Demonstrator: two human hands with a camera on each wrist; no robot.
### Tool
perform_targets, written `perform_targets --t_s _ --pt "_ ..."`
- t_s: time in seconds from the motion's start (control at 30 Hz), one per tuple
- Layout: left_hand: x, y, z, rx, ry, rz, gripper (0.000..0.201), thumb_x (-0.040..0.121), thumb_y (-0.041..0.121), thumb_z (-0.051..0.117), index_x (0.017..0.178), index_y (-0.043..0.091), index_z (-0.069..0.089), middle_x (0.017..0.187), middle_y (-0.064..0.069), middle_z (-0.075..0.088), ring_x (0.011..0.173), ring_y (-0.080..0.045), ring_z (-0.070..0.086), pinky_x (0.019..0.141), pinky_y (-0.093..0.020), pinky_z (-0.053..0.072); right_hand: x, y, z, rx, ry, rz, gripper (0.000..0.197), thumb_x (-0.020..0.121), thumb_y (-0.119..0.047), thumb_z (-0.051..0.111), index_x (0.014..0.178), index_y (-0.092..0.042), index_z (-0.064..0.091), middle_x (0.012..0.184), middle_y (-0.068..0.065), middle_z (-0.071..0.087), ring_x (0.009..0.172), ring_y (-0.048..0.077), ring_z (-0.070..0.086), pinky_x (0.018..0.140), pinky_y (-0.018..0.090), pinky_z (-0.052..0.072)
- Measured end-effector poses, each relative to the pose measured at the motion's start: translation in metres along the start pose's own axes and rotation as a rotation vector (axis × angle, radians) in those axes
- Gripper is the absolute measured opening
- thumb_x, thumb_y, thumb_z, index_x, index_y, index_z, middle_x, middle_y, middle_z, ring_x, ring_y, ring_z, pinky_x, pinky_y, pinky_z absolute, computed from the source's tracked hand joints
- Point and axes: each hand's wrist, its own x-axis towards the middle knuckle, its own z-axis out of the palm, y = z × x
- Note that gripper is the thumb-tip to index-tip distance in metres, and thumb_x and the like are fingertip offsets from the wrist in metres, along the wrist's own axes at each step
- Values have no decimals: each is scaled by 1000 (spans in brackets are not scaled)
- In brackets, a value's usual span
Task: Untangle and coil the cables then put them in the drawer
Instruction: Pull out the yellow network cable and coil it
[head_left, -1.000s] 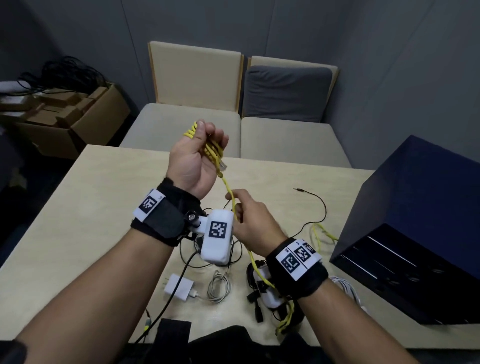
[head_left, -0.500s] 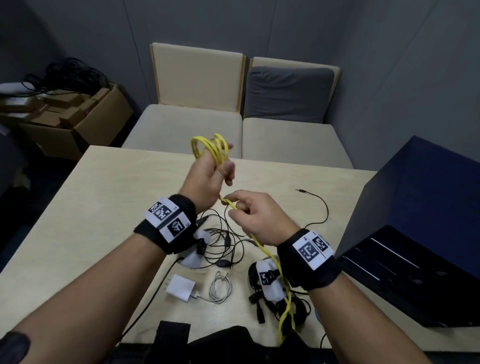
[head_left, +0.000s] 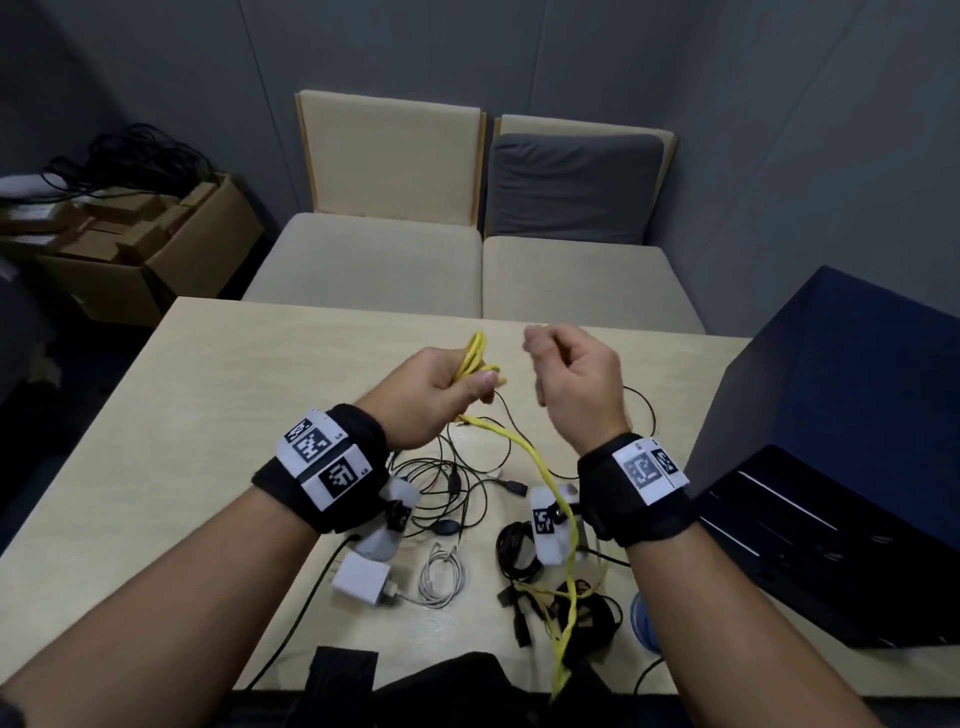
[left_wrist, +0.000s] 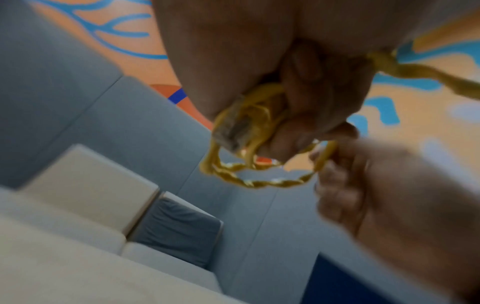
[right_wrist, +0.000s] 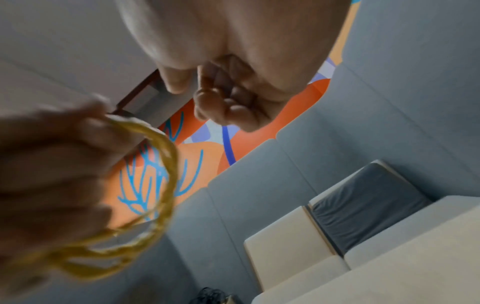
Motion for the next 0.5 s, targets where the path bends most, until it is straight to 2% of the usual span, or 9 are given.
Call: perform_targets --t_s 0.07,0.17,0.23,0.3,0.33,0.4,0.43,0.5 --pt "-5 8 -3 -166 -14 -27 28 97 25 51 73 13 61 46 10 45 43 -4 38 44 -16 33 4 8 -6 -77 99 -18 38 89 -47 52 72 -14 61 49 -9 45 49 16 44 50 33 41" --pt "-2 11 -17 -275 117 -38 31 98 19 47 72 10 60 43 6 46 38 -3 39 38 -14 32 6 11 -14 -97 138 -22 42 89 -48 50 73 -11 61 50 -3 47 50 22 45 51 33 42" --pt "4 4 -28 -205 264 -54 33 100 18 45 70 13 60 48 5 44 36 -3 39 36 -13 30 2 3 -18 -19 21 -59 50 87 -55 50 75 -8 61 52 -1 49 50 27 49 53 37 45" --pt "13 -6 -41 -154 435 -95 34 101 21 45 71 17 60 58 -2 51 35 -3 39 34 -13 28 -6 -5 -16 60 -213 -65 49 83 -63 54 84 -16 64 58 -7 56 52 18 55 57 35 51" --pt "16 -12 -47 -129 514 -105 34 101 24 45 71 19 60 66 -6 55 36 -4 39 33 -14 28 -11 -8 -13 69 -338 -38 43 79 -62 59 91 -21 64 63 -7 60 56 15 59 61 35 53" --pt "21 -17 -58 -74 652 -125 34 100 28 46 69 21 59 69 -6 56 42 -10 41 37 -18 30 -19 -11 -5 34 -526 47 31 77 -46 68 103 -31 60 72 4 65 63 19 61 71 38 54" --pt "23 -17 -62 -55 707 -137 34 99 30 46 68 22 58 65 -4 54 46 -14 42 38 -21 30 -22 -11 -1 -13 -567 62 28 80 -35 69 105 -32 57 74 7 66 65 20 62 73 38 54" --pt "23 -13 -66 -50 747 -165 34 99 32 45 68 21 57 64 -4 52 48 -19 43 35 -20 30 -23 -9 5 -109 -570 52 18 91 -17 60 104 -26 52 70 2 67 64 18 62 71 38 53"
